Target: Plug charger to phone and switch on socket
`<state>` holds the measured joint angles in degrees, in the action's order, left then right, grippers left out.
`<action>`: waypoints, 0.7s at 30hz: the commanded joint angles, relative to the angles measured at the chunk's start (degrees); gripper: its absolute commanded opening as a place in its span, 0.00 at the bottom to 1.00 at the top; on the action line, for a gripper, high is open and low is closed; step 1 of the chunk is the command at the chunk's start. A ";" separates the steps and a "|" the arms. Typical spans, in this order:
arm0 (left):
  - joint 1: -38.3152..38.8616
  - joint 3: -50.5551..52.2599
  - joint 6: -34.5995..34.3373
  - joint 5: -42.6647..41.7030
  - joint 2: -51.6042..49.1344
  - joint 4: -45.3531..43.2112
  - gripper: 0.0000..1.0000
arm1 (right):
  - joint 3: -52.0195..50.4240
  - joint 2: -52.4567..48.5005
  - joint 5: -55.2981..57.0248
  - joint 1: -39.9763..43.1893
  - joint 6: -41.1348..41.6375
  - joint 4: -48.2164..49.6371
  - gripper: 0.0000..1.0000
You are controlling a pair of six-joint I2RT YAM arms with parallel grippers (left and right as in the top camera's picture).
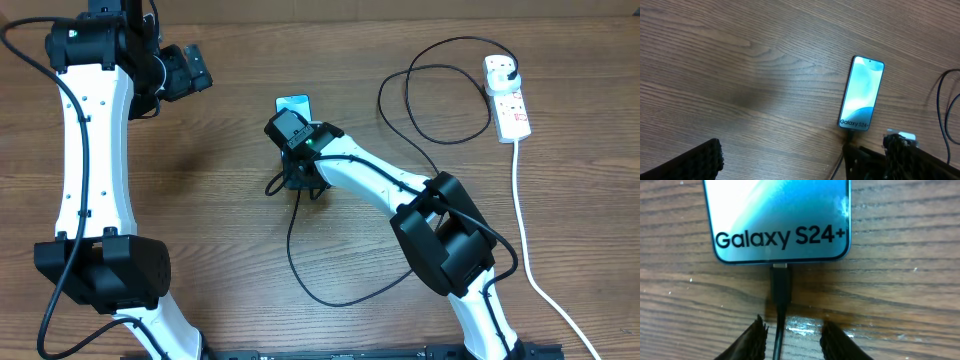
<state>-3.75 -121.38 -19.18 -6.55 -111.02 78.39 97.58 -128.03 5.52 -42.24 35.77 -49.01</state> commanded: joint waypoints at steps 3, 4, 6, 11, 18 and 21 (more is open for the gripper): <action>0.39 0.11 -0.31 0.98 -0.68 0.02 1.00 | 4.46 6.36 0.92 2.89 -0.26 -4.22 0.46; 0.39 0.11 -0.31 0.98 -0.68 0.00 1.00 | 5.03 7.69 0.92 3.69 -0.24 -5.44 0.49; 0.42 0.11 -0.31 0.98 -0.68 0.00 1.00 | 5.99 10.27 0.90 5.44 -0.24 -7.48 0.57; 0.39 0.11 -0.31 0.98 -0.68 0.02 1.00 | 7.56 18.32 0.90 12.57 -0.76 -12.59 1.00; 0.39 0.11 -0.31 0.98 -0.68 0.02 1.00 | 7.56 26.69 1.42 27.78 -9.70 -16.70 1.00; 0.39 0.11 -0.31 1.01 -0.68 0.02 1.00 | 7.56 27.93 1.88 35.15 -10.80 -17.79 1.00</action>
<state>-3.75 -121.38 -19.18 -6.52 -111.02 78.41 104.27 -101.19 6.24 -13.10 28.60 -66.15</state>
